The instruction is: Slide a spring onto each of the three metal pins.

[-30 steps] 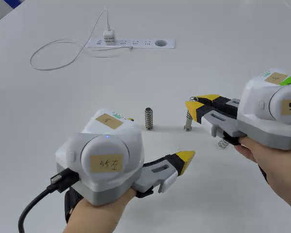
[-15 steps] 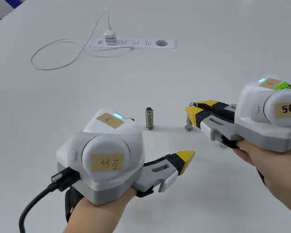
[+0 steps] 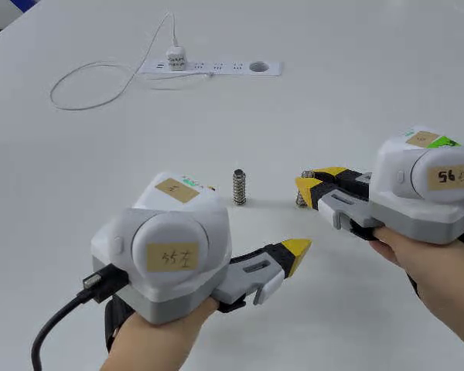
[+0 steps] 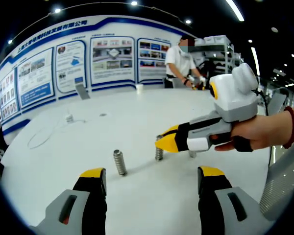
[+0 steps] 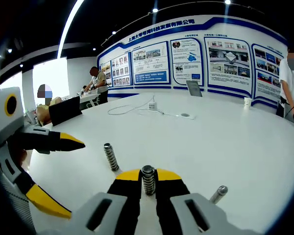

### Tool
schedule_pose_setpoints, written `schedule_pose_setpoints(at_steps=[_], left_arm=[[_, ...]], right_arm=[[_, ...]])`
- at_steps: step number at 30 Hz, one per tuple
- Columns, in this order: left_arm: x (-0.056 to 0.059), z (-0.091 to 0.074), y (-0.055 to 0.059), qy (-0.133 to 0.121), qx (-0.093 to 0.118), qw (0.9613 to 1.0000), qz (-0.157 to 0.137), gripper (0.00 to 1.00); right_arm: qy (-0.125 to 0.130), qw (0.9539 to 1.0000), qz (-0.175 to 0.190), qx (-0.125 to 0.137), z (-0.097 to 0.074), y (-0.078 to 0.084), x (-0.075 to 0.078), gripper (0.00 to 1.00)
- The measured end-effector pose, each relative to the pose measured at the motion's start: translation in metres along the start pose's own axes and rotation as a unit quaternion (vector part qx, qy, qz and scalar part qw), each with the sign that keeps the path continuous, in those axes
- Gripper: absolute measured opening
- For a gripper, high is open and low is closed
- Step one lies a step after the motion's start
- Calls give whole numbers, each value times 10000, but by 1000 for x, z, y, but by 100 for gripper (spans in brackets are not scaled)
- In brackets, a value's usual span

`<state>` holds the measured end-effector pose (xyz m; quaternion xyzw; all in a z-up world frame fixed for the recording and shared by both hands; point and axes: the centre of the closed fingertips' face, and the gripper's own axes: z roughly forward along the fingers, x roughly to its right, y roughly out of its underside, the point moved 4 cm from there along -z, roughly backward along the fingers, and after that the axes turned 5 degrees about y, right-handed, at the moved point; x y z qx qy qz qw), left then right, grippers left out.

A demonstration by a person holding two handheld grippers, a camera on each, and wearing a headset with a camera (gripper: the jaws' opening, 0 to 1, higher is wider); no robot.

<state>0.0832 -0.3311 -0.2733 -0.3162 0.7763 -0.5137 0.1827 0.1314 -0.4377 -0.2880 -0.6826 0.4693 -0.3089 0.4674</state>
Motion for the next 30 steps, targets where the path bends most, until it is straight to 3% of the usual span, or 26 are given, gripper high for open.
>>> schedule_pose_setpoints(at_steps=[14, 21, 30], left_arm=[[1, 0, 0, 8, -11, 10000, 23, 77], [1, 0, -1, 11, 10, 10000, 31, 77], [6, 2, -2, 96, 9, 9999, 112, 76]], right_arm=[[-76, 9999, 67, -89, 1, 1, -1, 13], [-112, 9993, 365, 21, -8, -10, -2, 22], [-66, 9990, 419, 144, -25, -24, 2, 29]])
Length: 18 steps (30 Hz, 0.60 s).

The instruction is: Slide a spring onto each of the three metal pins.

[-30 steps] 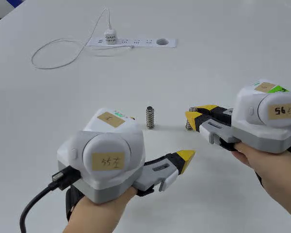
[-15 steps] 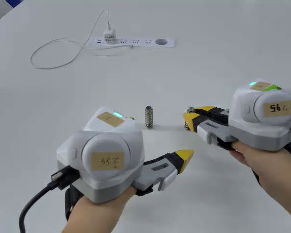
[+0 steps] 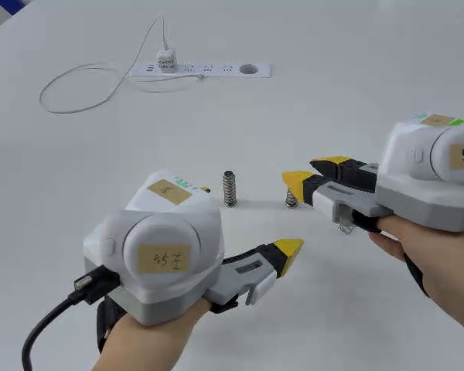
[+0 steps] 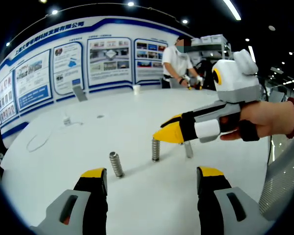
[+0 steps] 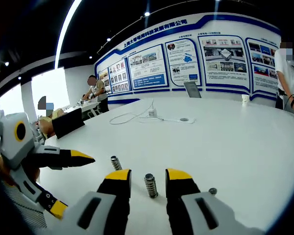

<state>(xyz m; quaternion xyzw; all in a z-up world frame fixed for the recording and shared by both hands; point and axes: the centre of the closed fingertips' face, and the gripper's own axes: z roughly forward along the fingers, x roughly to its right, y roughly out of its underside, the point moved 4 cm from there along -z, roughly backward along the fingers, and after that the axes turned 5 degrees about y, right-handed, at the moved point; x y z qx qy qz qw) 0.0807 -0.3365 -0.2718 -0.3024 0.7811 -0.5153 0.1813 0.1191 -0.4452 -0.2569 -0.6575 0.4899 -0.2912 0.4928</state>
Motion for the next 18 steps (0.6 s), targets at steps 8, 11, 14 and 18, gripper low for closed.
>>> schedule_pose_setpoints(at_steps=[8, 11, 14, 18], left_arm=[[6, 2, -3, 117, 17, 9999, 67, 76], [10, 4, -6, 198, 30, 9997, 113, 75], [14, 5, -8, 277, 28, 9995, 152, 73], [21, 9, -11, 464, 40, 9989, -17, 71]], right_arm=[[64, 9999, -38, 82, -18, -10, 7, 37], [89, 9999, -17, 81, -24, -11, 11, 41], [108, 9999, 46, 32, -30, -11, 15, 45], [178, 9998, 119, 0, -38, -9, 21, 48]])
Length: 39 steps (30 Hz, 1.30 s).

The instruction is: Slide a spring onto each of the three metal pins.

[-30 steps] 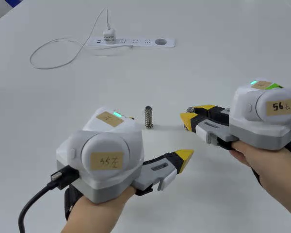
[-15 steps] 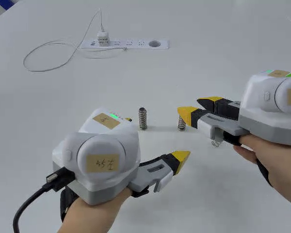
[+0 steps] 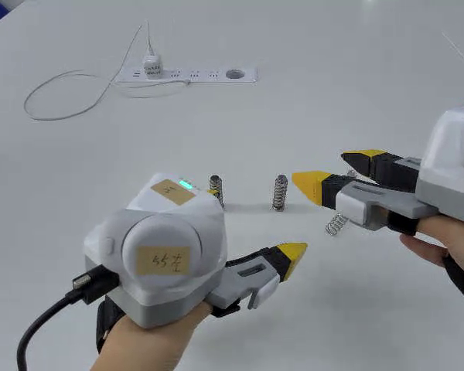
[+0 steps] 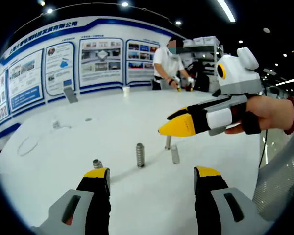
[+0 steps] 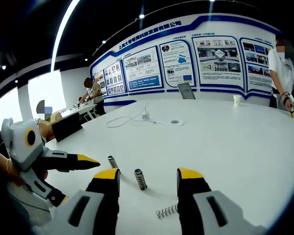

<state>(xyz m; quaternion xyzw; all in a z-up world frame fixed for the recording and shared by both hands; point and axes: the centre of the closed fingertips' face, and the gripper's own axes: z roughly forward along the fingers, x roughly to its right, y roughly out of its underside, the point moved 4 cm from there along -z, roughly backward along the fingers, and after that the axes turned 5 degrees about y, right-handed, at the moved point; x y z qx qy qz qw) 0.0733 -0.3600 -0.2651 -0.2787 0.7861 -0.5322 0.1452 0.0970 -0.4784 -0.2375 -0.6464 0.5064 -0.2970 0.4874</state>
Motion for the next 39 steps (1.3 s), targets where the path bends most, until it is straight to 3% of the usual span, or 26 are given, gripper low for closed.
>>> schedule_pose_setpoints(at_steps=[12, 22, 31, 33, 39], left_arm=[[16, 19, -4, 300, -101, 9993, 185, 64], [25, 37, -5, 494, -130, 9983, 290, 56], [33, 55, -2, 622, -291, 9970, 363, 50], [35, 60, 0, 649, -433, 9958, 476, 47], [41, 72, 1, 753, -477, 9946, 523, 44]], right_arm=[[72, 9998, 91, -149, -22, 6, 17, 53], [328, 9993, 63, -144, -43, 10, 40, 52], [376, 9991, 31, -206, -55, 19, 51, 48], [392, 9989, 3, -247, -56, 21, 52, 48], [429, 9986, -11, -319, -63, 26, 56, 48]])
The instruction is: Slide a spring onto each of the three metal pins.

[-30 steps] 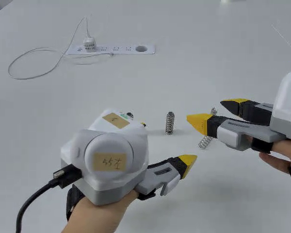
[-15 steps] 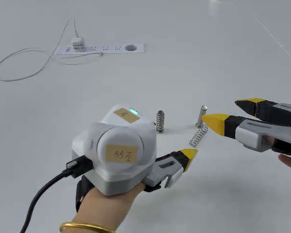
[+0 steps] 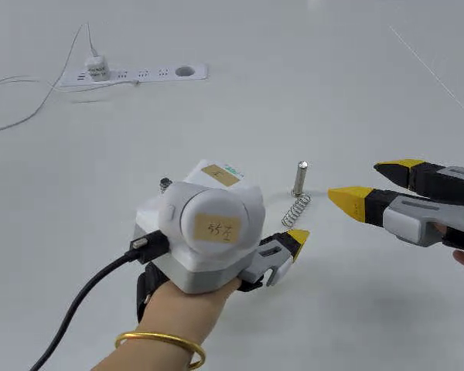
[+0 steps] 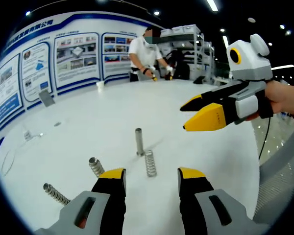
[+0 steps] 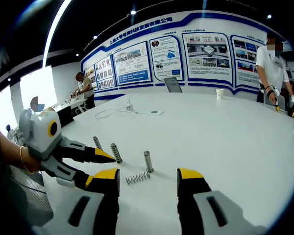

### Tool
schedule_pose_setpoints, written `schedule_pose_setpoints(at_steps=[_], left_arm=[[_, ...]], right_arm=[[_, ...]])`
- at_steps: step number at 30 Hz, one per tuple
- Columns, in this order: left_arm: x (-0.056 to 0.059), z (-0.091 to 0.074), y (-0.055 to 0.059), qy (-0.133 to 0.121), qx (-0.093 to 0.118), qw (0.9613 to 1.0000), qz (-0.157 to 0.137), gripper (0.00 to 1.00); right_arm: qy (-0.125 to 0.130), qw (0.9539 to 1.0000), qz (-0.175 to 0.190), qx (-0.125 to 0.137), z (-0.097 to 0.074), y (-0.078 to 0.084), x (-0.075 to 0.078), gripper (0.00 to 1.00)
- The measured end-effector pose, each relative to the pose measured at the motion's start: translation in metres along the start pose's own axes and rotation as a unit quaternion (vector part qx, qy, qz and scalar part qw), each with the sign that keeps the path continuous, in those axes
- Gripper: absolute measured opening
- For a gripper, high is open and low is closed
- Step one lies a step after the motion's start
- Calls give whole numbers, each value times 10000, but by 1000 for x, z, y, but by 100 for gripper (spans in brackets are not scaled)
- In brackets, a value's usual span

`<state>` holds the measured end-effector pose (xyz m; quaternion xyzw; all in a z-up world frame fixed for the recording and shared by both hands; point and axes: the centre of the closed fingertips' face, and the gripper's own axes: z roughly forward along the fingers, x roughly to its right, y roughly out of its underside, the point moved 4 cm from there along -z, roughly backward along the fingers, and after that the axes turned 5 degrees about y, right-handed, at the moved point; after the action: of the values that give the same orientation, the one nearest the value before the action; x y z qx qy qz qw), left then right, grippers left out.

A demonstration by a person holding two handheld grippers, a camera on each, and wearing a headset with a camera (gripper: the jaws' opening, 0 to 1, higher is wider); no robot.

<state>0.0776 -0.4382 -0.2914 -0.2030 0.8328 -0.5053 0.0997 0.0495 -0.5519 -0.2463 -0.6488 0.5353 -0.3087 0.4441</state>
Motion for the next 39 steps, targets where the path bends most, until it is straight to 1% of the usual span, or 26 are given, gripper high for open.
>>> schedule_pose_setpoints(at_steps=[4, 7, 9, 12, 16, 20, 23, 31, 32, 39], left_arm=[[-1, 7, 3, -13, -83, 10000, 42, 40], [-2, 14, 7, -16, -157, 9999, 55, 37], [-3, 17, 9, -24, -211, 9997, 98, 35], [-3, 22, 10, -14, -195, 9998, 83, 31], [-6, 27, 11, -11, -182, 9998, -27, 28], [-8, 31, 12, 0, -193, 9998, -25, 25], [-9, 32, 14, 24, -248, 9997, -58, 21], [-7, 34, 20, 66, -374, 9993, 11, 14], [-7, 34, 20, 66, -368, 9993, 5, 12], [-5, 35, 19, 77, -343, 9994, 57, 11]], right_arm=[[87, 9999, -72, -36, -3, 5, 4, 48], [127, 9999, 41, -65, -5, 9, 7, 47], [144, 9999, 42, -55, -7, 11, 8, 46], [160, 9998, 46, -62, -7, 13, 9, 45], [155, 9998, 100, -87, -8, 17, 9, 45], [136, 9998, 84, -114, -8, 19, 8, 45], [130, 9998, 106, -136, -8, 20, 8, 45], [152, 9996, 205, -154, -9, 23, 9, 45], [150, 9996, 210, -148, -9, 23, 9, 45], [149, 9995, 247, -142, -10, 22, 9, 45]])
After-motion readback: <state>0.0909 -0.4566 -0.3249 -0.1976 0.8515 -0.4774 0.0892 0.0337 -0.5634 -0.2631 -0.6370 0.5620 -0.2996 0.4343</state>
